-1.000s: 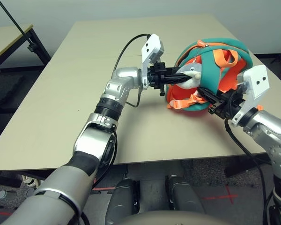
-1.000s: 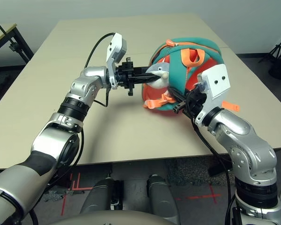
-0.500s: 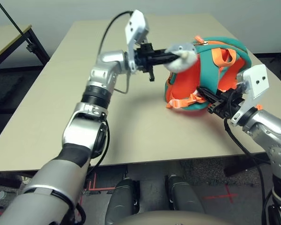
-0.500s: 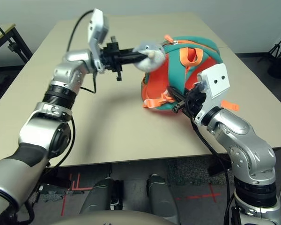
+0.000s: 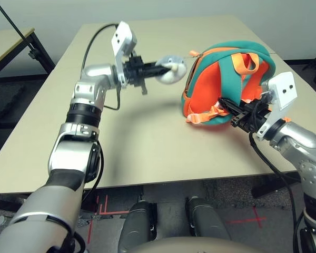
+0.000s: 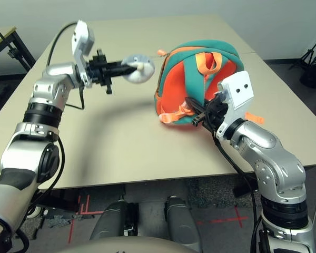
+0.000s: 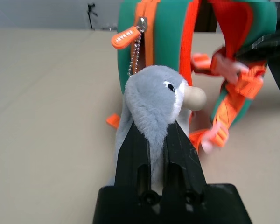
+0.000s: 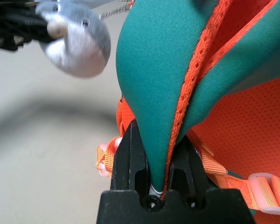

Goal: Put the pencil case into the backpack and zip it.

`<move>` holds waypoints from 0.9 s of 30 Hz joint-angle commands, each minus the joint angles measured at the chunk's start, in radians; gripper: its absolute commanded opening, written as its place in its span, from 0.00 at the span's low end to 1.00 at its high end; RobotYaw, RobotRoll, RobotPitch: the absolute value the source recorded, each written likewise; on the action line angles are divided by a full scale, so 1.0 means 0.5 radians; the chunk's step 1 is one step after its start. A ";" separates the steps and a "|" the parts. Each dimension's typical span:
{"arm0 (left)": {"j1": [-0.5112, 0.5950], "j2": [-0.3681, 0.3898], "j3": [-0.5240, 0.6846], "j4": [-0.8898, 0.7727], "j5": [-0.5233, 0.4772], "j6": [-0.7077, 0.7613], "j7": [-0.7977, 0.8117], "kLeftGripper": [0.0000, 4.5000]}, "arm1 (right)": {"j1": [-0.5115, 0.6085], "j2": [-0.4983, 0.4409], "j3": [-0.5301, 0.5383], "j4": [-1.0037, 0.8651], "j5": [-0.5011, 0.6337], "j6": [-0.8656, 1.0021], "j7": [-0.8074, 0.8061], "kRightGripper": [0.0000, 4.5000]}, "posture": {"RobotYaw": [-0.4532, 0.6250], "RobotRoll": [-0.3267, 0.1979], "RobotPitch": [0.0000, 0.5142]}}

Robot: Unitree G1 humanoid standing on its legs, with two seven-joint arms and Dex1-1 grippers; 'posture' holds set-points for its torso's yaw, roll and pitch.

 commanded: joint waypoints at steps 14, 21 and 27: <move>0.321 -0.016 -0.176 0.004 0.124 0.038 0.062 0.01 | -0.036 0.026 0.041 0.022 -0.008 -0.023 0.041 0.03 | 0.35 0.62 0.14; 0.338 0.018 -0.156 0.024 0.128 0.028 0.111 0.01 | -0.066 0.027 0.063 0.075 -0.028 -0.045 0.073 0.03 | 0.37 0.62 0.14; 0.389 0.214 -0.052 -0.162 0.011 0.214 0.038 0.41 | -0.012 -0.221 0.032 0.089 0.036 0.043 0.326 0.26 | 0.38 0.62 0.13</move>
